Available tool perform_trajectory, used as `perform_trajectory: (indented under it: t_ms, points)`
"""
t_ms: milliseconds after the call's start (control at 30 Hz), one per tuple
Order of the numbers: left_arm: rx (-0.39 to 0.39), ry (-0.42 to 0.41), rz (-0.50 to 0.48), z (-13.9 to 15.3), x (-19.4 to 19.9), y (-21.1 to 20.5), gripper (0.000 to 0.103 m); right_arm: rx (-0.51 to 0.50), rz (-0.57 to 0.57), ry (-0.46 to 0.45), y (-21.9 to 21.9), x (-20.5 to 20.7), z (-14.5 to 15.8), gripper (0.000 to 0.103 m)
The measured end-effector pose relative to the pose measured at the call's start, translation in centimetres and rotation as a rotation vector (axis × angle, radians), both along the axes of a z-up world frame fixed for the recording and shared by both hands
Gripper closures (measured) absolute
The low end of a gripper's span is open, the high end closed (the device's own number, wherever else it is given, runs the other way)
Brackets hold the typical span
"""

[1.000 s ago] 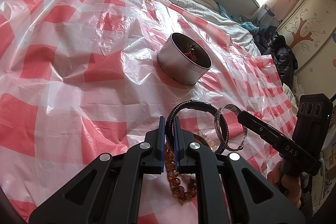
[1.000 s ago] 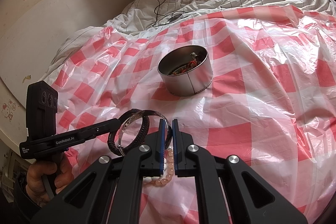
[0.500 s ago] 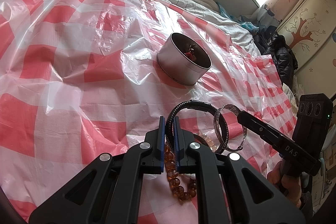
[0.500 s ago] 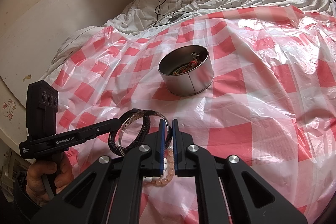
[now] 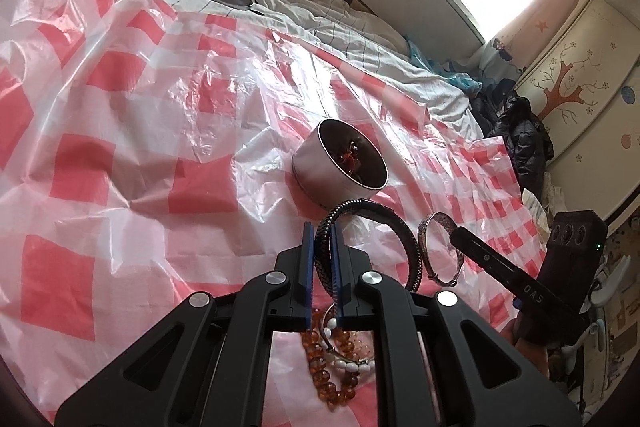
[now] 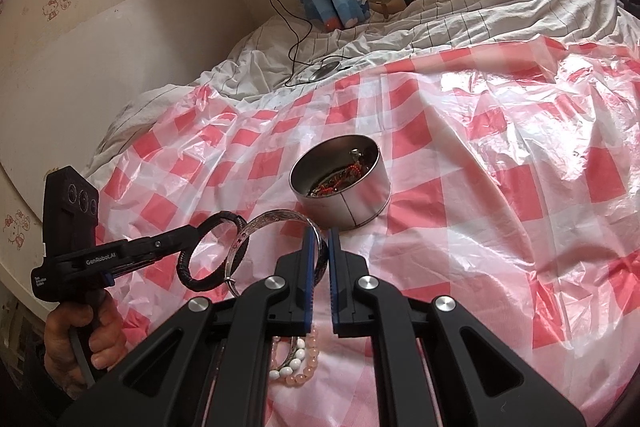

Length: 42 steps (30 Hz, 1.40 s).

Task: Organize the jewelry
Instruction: 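Carry both bracelets over the steel tin and open both grippers to drop them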

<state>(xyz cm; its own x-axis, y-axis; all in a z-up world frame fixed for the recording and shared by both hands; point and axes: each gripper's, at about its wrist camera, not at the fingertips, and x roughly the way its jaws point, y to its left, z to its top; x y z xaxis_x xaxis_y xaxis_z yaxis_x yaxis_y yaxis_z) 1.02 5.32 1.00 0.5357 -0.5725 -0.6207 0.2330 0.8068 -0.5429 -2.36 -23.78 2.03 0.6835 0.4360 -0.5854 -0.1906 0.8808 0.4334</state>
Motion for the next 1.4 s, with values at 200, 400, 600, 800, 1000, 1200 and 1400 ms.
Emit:
perform_trajectory:
  t_ms: [200, 400, 600, 800, 1000, 1200, 1400]
  points:
    - [0.031, -0.053, 0.003, 1.7, 4.3, -2.3, 0.096, -0.002, -0.073, -0.058, -1.4, 1.9, 1.2, 0.096]
    - [0.131, -0.071, -0.016, 1.4, 9.6, -7.0, 0.096, 0.007, -0.141, -0.076, -3.4, 4.4, 1.6, 0.096]
    - [0.274, -0.005, -0.049, -1.5, 12.9, -10.4, 0.095, -0.055, -0.132, -0.052, -2.7, 9.3, 0.2, 0.096]
    - [0.288, -0.037, 0.014, 0.3, 11.4, -8.3, 0.087, -0.193, -0.061, 0.001, 2.0, 12.9, -2.2, 0.095]
    - [0.265, -0.026, 0.048, 0.7, 7.5, -4.4, 0.067, -0.324, -0.071, -0.033, 3.5, 11.2, -1.8, 0.064]
    - [0.289, -0.008, 0.040, -0.3, 1.4, -1.9, 0.049, -0.189, -0.115, -0.060, 0.2, 5.4, 1.3, 0.045]
    - [0.188, -0.029, 0.079, 0.6, -3.6, 0.1, 0.029, -0.116, -0.116, -0.021, -0.9, -1.6, 1.4, 0.032]
